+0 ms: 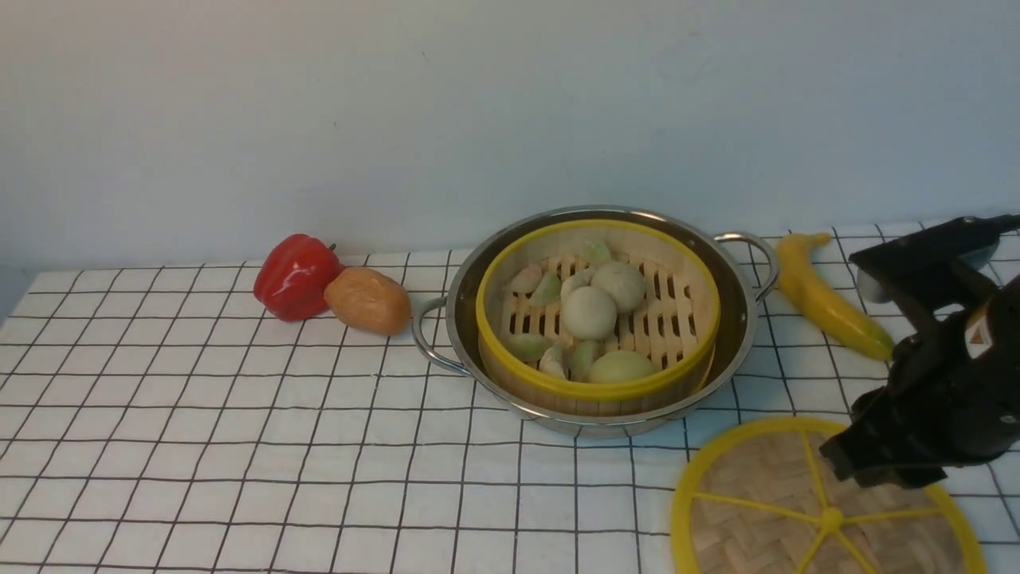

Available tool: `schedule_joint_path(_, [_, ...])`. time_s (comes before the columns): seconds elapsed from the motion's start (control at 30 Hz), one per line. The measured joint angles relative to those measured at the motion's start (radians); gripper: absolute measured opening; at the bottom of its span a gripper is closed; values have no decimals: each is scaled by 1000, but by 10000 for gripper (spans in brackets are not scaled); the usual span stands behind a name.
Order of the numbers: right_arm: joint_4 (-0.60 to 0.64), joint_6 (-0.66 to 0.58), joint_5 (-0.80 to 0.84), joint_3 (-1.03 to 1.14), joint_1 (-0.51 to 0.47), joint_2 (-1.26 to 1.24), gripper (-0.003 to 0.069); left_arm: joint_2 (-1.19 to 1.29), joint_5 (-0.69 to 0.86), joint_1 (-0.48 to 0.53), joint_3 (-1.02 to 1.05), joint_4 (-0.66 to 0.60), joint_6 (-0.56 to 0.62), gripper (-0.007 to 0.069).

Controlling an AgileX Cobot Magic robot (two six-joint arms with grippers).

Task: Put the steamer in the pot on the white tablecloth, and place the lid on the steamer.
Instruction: 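Move the gripper down to the bamboo steamer lid and grasp its center knob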

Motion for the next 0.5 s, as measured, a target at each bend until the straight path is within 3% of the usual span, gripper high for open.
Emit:
schedule_joint_path(0.2, [-1, 3, -51, 14, 0, 32, 243, -344, -52, 0, 507, 15, -12, -23])
schedule_joint_path(0.5, [26, 4, -116, 85, 0, 75, 243, -630, -252, 0, 1027, 46, -92, -23])
